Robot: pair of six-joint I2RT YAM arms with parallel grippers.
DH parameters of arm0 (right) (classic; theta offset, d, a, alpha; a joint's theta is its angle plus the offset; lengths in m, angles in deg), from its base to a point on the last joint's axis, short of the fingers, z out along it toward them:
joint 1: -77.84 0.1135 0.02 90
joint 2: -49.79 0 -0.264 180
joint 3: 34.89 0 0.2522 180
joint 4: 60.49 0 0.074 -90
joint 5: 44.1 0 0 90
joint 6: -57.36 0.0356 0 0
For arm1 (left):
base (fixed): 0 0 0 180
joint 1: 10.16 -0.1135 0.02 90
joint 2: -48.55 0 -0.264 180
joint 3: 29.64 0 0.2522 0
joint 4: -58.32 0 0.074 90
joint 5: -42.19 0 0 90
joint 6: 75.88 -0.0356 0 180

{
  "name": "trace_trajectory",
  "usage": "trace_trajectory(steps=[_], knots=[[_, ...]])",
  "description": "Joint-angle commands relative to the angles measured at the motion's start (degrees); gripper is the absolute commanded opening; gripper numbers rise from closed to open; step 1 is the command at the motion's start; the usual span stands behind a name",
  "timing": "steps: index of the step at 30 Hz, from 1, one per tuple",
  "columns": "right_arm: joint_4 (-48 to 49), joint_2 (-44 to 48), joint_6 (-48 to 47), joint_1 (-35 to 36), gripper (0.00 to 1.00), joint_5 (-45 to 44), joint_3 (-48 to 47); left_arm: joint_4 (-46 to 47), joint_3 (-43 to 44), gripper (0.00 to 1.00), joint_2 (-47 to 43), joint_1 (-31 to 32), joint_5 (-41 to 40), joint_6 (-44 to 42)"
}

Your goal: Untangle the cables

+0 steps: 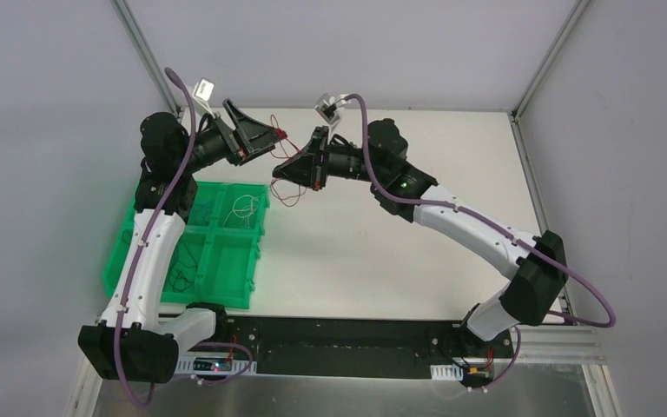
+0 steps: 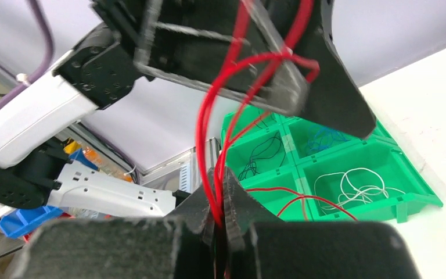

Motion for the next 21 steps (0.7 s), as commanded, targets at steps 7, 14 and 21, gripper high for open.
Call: trace_trajectory(steps=[7, 14, 21], knots=[[3.8, -4.9, 1.1, 0.7, 0.00, -8.5, -5.5, 11.5, 0.0, 0.99, -3.5, 1.2, 1.0, 7.1], [2.9, -3.2, -1.5, -0.8, 0.00, -9.4, -6.7, -4.0, -6.7, 0.99, -9.0, -8.9, -4.8, 2.6], [-0.5, -3.4, -1.6, -3.1, 0.00, -9.6, -7.3, 4.7, -11.7, 0.99, -10.2, -13.4, 0.1, 5.8]])
